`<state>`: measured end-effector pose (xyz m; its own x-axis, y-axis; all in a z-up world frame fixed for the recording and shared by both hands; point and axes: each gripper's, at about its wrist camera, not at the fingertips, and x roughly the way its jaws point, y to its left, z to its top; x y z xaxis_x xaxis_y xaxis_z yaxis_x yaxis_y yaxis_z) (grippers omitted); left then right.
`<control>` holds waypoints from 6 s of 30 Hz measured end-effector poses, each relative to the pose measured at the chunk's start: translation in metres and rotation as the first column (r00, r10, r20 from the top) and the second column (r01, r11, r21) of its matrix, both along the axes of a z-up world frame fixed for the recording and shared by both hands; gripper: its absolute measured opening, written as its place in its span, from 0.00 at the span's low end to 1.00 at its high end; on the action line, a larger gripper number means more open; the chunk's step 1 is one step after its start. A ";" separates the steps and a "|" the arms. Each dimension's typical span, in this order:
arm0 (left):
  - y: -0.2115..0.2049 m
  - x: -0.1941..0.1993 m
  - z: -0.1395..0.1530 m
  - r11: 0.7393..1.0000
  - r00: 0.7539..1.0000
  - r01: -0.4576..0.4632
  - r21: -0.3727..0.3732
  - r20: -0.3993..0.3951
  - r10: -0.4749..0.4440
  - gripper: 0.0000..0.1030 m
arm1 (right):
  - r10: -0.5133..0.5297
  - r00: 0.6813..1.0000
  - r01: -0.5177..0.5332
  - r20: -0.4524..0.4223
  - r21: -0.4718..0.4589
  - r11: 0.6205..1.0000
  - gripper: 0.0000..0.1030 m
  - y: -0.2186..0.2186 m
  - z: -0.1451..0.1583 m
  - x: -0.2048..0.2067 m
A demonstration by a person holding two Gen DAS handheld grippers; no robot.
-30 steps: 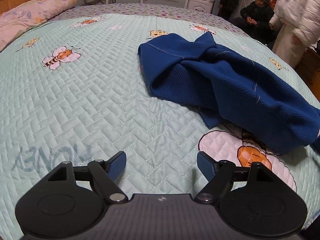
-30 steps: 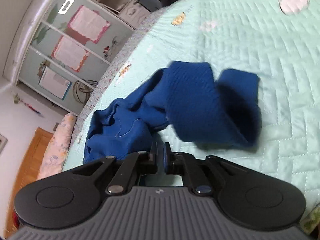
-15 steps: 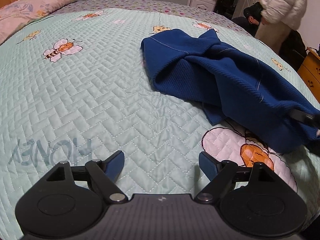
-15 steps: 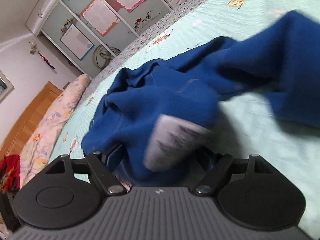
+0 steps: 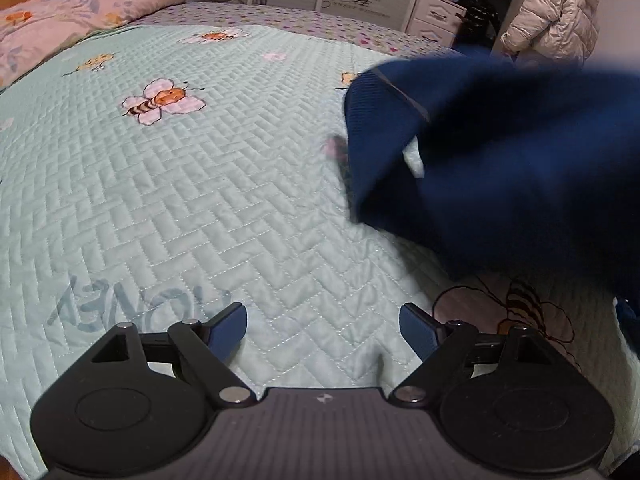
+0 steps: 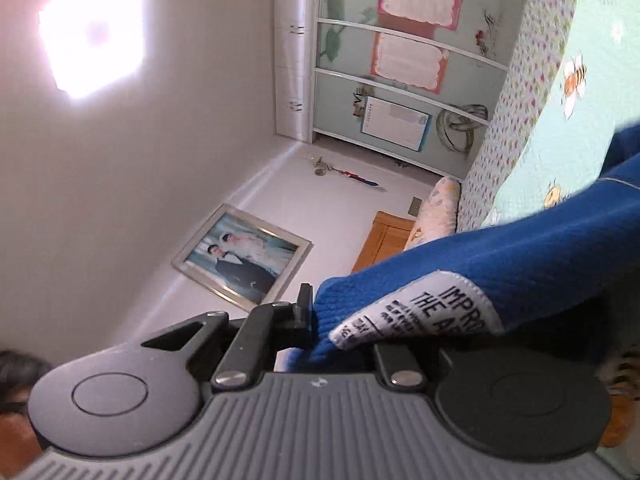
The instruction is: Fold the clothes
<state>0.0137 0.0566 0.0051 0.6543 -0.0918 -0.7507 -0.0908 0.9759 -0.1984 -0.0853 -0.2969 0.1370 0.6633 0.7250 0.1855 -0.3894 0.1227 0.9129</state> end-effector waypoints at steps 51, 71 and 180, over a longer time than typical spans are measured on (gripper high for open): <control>-0.145 0.024 0.018 0.543 0.769 0.218 0.811 0.200 -0.607 0.21 | -0.362 0.931 0.128 -0.041 -0.894 0.430 0.62 0.085 -0.072 -0.056; -0.141 0.049 0.036 0.665 0.784 0.344 0.663 0.187 -0.592 0.06 | -0.580 0.761 0.150 -0.291 -0.790 0.594 0.63 0.010 -0.096 -0.109; -0.058 0.118 0.010 0.978 0.970 0.165 -0.124 0.201 -0.138 0.72 | -0.795 0.605 0.425 -0.054 -0.822 0.379 0.74 -0.106 -0.135 0.063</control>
